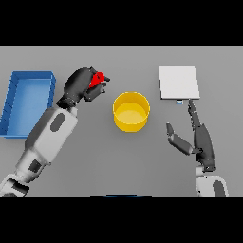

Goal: Pick up the red beaker and tilt it to pour out 1 green nut into yellow bowl. Pick up the yellow bowl and place it on the metallic measuring scale.

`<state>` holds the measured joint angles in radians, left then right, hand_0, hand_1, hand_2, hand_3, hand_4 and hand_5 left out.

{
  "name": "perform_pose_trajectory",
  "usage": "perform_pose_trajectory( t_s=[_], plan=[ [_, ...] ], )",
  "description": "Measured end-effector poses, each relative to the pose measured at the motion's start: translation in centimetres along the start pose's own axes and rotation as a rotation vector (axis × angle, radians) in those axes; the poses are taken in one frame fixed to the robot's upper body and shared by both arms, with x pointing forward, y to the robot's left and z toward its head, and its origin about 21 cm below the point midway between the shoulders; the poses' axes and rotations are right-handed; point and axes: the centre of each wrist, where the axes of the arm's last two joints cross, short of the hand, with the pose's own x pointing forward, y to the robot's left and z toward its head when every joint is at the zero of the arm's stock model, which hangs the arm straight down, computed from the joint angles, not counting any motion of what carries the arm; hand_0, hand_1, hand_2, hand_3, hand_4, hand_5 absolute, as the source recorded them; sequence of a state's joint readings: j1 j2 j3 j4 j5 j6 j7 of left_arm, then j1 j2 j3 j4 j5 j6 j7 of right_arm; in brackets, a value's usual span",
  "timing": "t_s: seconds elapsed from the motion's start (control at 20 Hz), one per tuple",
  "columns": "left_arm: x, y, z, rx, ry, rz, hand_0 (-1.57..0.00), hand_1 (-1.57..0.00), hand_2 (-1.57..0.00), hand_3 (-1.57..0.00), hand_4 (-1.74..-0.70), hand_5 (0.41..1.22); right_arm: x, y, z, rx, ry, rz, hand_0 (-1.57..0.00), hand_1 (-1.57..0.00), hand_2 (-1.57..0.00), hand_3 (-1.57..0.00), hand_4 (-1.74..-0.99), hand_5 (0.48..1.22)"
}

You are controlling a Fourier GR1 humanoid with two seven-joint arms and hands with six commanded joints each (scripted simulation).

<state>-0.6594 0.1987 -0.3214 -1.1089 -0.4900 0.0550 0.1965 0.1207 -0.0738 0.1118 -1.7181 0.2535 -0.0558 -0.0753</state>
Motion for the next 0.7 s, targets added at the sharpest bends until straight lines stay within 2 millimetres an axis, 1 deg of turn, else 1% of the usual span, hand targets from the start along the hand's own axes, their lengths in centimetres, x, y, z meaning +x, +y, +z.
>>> perform_pose_trajectory(
  t_s=[0.05, 0.1, 0.15, 0.2, 0.35, 0.45, 0.5, 0.55, 0.6, 0.7],
  plan=[
    [0.7, -0.2, -0.3, -0.015, 0.001, -0.076, -1.57, -1.57, -1.57, -1.57, -1.74, 1.132, 0.2, -0.3, -0.2, -0.004, 0.000, -0.001, 0.00, 0.00, 0.00, 0.00, -1.255, 0.689],
    [1.3, -0.4, -0.4, -0.032, -0.010, -0.162, -1.57, -1.57, -1.57, -1.57, -1.74, 1.127, 0.1, 0.2, 0.1, 0.004, 0.001, -0.011, 0.00, 0.00, 0.00, 0.00, -1.256, 0.690],
    [1.6, -0.4, -0.5, -0.043, -0.028, -0.242, -1.57, -1.57, -1.57, -1.57, -1.74, 1.145, 0.0, 0.0, 0.0, 0.003, 0.010, -0.006, 0.00, 0.00, 0.00, 0.00, -1.262, 0.694],
    [2.0, -0.5, -0.7, -0.054, -0.035, -0.317, -1.57, -1.57, -1.57, -1.57, -1.74, 1.161, 0.2, 0.0, 0.3, 0.009, -0.014, -0.010, 0.00, 0.00, 0.00, 0.00, -1.267, 0.698],
    [2.9, -0.6, -1.2, -0.087, -0.076, -0.486, -1.57, -1.57, -1.57, -1.57, -1.74, 1.190, 0.3, -0.1, 0.5, 0.006, 0.001, -0.002, 0.00, 0.00, 0.00, 0.00, -1.274, 0.704],
    [3.5, -0.5, -1.7, -0.106, -0.103, -0.589, -1.57, -1.57, -1.57, -1.57, -1.65, 1.201, 0.5, 0.0, 0.5, 0.005, 0.001, -0.001, 0.00, 0.00, 0.00, 0.00, -1.284, 0.705],
    [3.7, -0.2, -1.9, -0.127, -0.118, -0.645, -1.57, -1.57, -1.57, -1.57, -1.67, 1.205, 0.4, 0.0, 0.4, 0.000, 0.006, -0.009, 0.00, 0.00, 0.00, 0.00, -1.283, 0.702],
    [4.3, -0.1, -2.2, -0.135, -0.131, -0.693, -1.57, -1.57, -1.57, -1.47, -1.68, 1.208, 0.2, 0.3, 0.4, 0.007, 0.012, -0.019, 0.00, 0.00, 0.00, 0.00, -1.285, 0.697],
    [4.8, -0.1, -2.3, -0.168, -0.145, -0.755, -1.57, -1.57, -1.57, -1.39, -1.69, 1.211, 0.2, 0.1, 0.4, 0.001, -0.005, -0.031, 0.00, 0.00, 0.00, 0.00, -1.287, 0.690],
    [5.8, -0.3, -2.9, -0.217, -0.165, -0.858, -1.57, -1.57, -1.57, -1.28, -1.70, 1.215, -0.2, 0.0, 0.4, -0.002, 0.005, -0.046, 0.00, 0.00, 0.00, 0.00, -1.292, 0.678]
  ],
)
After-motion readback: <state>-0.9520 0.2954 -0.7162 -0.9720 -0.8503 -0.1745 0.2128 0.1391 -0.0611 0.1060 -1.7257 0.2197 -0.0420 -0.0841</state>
